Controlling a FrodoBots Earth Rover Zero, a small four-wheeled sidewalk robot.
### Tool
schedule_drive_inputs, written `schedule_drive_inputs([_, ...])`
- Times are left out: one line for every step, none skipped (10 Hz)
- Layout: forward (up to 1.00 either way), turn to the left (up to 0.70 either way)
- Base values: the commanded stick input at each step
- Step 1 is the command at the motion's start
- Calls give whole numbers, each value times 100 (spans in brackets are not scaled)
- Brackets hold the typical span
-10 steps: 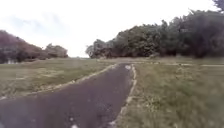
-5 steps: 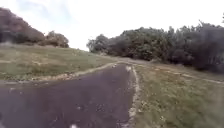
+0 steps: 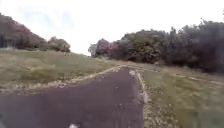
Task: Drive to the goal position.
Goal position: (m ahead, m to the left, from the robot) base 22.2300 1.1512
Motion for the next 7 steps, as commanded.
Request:
schedule_drive_inputs([100, 0])
schedule_drive_inputs([100, 0])
schedule_drive_inputs([100, 0])
schedule_drive_inputs([100, 0])
schedule_drive_inputs([100, 0])
schedule_drive_inputs([100, 0])
schedule_drive_inputs([100, 0])
